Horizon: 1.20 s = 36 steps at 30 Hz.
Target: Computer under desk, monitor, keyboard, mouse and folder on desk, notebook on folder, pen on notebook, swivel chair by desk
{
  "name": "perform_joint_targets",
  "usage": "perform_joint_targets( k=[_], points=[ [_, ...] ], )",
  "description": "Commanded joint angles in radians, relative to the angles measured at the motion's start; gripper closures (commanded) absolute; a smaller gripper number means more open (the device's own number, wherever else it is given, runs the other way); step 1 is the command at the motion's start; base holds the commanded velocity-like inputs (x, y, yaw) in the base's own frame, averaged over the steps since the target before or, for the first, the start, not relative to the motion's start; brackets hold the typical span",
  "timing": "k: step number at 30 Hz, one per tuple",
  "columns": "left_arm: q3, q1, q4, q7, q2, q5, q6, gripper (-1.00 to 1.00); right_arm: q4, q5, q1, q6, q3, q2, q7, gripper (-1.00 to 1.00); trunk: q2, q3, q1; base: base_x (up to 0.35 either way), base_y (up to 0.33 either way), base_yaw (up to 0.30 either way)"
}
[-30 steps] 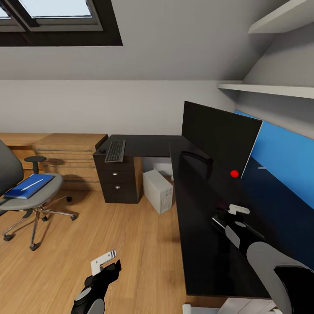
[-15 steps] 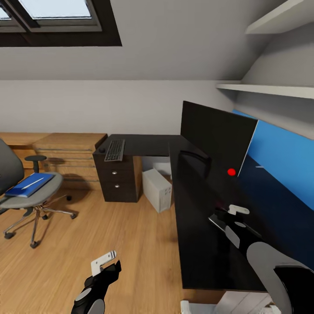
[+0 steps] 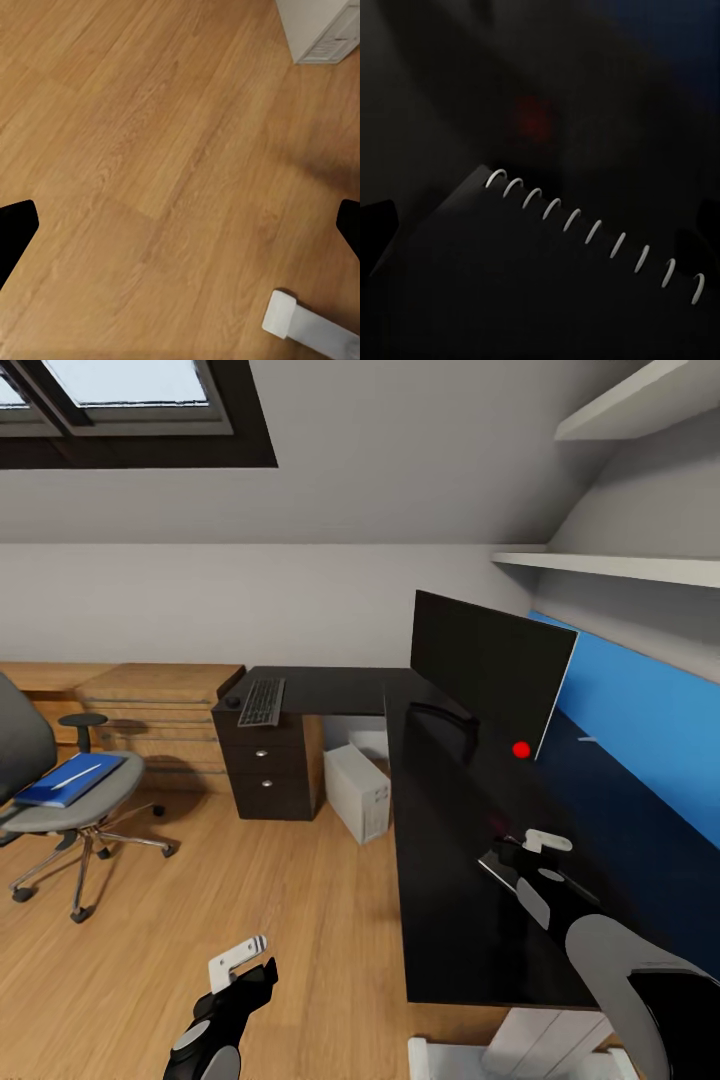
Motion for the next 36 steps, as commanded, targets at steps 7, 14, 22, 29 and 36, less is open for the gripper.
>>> perform_joint_targets(
  k=[7, 14, 22, 29, 36],
  points=[
    [-0.003, -0.001, -0.002, 0.008, 0.001, 0.005, 0.003, -1.0, 0.02, -0.014, 0.0, -0.005, 0.003, 0.0, -0.004, -1.0, 0.0, -0.001, 0.0, -0.152, -0.001, 0.0],
    [-0.003, -0.001, -0.002, 0.008, 0.001, 0.005, 0.003, -1.0, 0.02, -0.014, 0.0, -0.005, 0.003, 0.0, -0.004, -1.0, 0.0, -0.001, 0.0, -0.194, 0.0, 0.0],
    [-0.003, -0.001, -0.002, 0.008, 0.001, 0.006, 0.003, -1.0, 0.02, -0.014, 0.0, -0.005, 0.003, 0.0, -0.003, -1.0, 0.0, -0.001, 0.0, -0.203, 0.0, 0.0],
    [-0.003, -0.001, -0.002, 0.008, 0.001, 0.006, 0.003, -1.0, 0.02, -0.014, 0.0, -0.005, 0.003, 0.0, -0.003, -1.0, 0.0, -0.001, 0.0, -0.111, 0.0, 0.0],
    [-0.003, -0.001, -0.002, 0.008, 0.001, 0.006, 0.003, -1.0, 0.02, -0.014, 0.0, -0.005, 0.003, 0.0, -0.003, -1.0, 0.0, -0.001, 0.0, -0.149, 0.0, 0.0]
  ],
)
